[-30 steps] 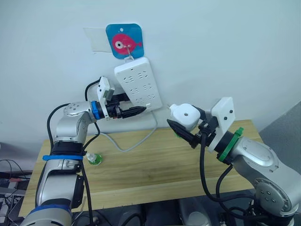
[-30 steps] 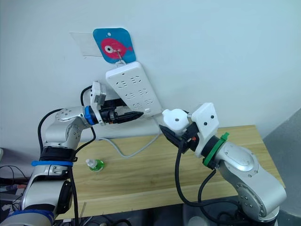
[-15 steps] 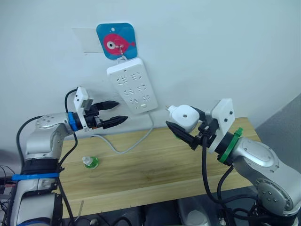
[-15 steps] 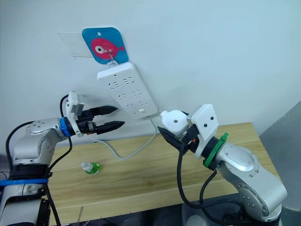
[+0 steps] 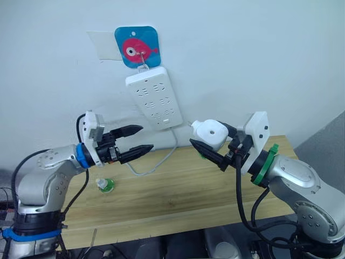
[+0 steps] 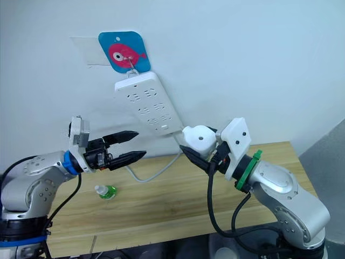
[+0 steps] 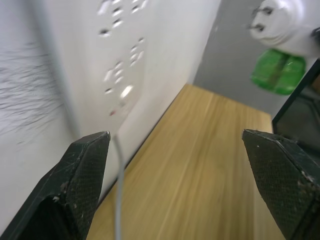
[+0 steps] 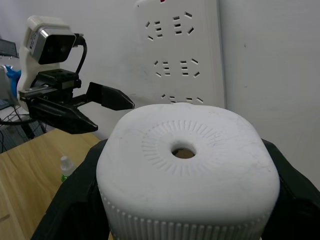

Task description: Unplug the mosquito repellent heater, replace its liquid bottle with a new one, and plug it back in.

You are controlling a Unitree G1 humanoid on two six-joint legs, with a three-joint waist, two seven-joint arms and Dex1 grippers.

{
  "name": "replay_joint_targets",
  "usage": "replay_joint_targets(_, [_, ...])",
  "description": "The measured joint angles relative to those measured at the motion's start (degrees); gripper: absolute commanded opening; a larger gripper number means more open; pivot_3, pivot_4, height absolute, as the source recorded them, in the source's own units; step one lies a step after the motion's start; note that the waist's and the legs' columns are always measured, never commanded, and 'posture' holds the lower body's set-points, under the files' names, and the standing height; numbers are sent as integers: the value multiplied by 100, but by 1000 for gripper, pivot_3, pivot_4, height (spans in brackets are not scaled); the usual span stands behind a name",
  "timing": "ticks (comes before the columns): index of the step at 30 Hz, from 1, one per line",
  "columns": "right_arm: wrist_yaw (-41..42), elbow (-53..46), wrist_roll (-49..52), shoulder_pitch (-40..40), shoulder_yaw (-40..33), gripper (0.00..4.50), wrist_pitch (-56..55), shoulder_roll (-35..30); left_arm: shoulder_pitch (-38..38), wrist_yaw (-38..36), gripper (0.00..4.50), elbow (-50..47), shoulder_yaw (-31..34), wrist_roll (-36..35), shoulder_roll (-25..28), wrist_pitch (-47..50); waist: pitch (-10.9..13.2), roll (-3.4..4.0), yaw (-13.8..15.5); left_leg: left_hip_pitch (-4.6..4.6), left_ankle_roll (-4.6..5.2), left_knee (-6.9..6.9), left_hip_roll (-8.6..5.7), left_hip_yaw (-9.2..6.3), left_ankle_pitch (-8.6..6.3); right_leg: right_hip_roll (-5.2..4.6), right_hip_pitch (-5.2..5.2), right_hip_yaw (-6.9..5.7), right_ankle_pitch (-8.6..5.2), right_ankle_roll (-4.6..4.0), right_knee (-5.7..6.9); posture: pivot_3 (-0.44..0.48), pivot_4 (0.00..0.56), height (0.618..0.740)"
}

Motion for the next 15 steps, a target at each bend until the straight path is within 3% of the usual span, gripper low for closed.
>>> replay_joint_targets(9, [-21,131,35,-148,124,3037,-174,-23,217,497,4461,-342,-429,-24,-1150,-627,-239,-18,-36,-12,-1,4,-1,28,0,3,-29,19,0,0,20,-339,100,740])
replay_joint_targets(15, [-23,247,66,-256,134,3037,-245,-115,463,472,4461,-416,-523,-21,-1104,-778,-345,-22,-140,-12,1,1,-2,29,-1,6,-29,36,0,0,17,-337,101,740])
